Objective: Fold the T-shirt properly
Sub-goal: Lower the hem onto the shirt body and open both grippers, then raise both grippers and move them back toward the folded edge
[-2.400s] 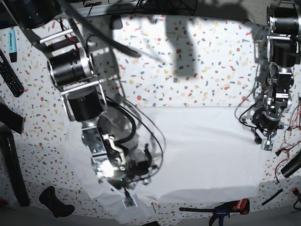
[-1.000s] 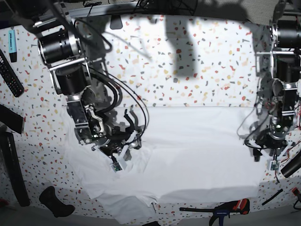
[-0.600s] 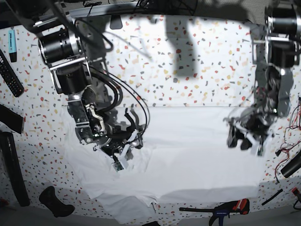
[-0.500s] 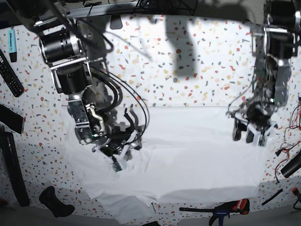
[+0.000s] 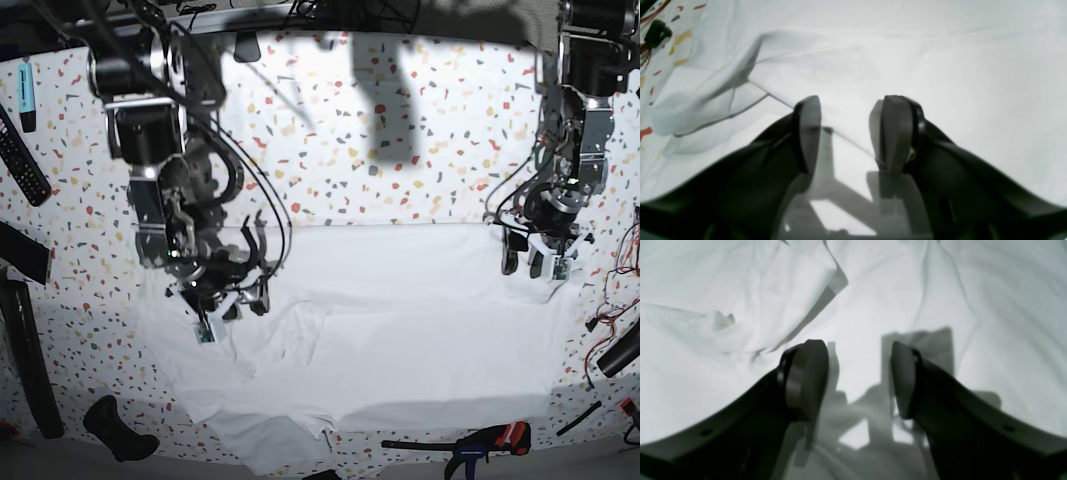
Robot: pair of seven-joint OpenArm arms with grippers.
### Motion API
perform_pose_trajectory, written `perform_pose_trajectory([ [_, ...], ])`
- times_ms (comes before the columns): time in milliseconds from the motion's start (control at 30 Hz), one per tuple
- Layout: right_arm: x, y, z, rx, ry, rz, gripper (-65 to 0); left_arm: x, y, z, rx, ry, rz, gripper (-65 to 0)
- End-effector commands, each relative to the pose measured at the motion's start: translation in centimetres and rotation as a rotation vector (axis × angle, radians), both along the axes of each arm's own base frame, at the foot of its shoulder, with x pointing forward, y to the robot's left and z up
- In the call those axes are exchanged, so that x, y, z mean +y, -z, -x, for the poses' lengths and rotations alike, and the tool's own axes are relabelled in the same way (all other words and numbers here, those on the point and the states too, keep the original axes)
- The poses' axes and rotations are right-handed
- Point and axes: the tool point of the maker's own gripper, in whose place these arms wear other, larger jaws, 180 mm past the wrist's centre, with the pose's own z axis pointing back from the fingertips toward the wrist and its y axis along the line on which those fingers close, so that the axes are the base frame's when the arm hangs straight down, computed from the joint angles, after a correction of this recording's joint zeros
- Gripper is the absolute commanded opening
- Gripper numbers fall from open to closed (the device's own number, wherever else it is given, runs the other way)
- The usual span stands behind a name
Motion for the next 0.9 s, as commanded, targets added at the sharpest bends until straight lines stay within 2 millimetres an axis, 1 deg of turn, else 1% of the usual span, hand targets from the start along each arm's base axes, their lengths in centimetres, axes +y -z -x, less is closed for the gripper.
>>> perform_pose_trajectory([
  [0, -0.2, 1.4, 1.2, 0.075, -0.028, 0.032, -31.5, 0.5, -0.8, -0.5, -0.014, 0.000, -0.013, -35.8],
  [133, -0.2, 2.9, 3.6, 0.107, -0.068, 0.033, -31.5, 0.1, -0.2, 0.5, -0.001, 0.020, 0.017, -35.8],
  [333, -2.4, 4.2, 7.0, 0.142, -0.077, 0.088, -31.5, -0.2, 1.2, 2.5, 0.030, 0.042, 0.023, -35.8],
  [400, -2.9, 4.3, 8.1, 0.146, -0.084, 0.109, -31.5, -0.4, 1.6, 3.3, 0.040, 0.047, 0.023, -35.8],
  [533, -3.6, 4.2, 10.2, 0.145, -0.096, 0.125, -31.5, -1.2, 1.6, 4.6, 0.038, 0.070, 0.024, -35.8],
  [667, -4.1, 4.1, 11.9, 0.177, -0.102, 0.122, -31.5, -2.2, 0.7, 5.5, 0.013, 0.099, 0.026, -35.8],
  [733, -4.3, 4.1, 12.3, 0.201, -0.111, 0.144, -31.5, -2.7, 0.2, 5.7, -0.001, 0.111, 0.026, -35.8],
  [800, -4.4, 3.9, 12.2, 0.219, -0.115, 0.160, -31.5, -2.8, -0.1, 5.6, -0.010, 0.115, 0.027, -35.8],
  [833, -4.2, 3.3, 11.7, 0.202, -0.116, 0.153, -31.5, -2.8, -0.3, 5.4, -0.016, 0.115, 0.027, -35.8],
  [867, -3.7, 2.4, 11.0, 0.165, -0.114, 0.128, -31.5, -2.8, -0.4, 5.3, -0.022, 0.114, 0.028, -35.8],
])
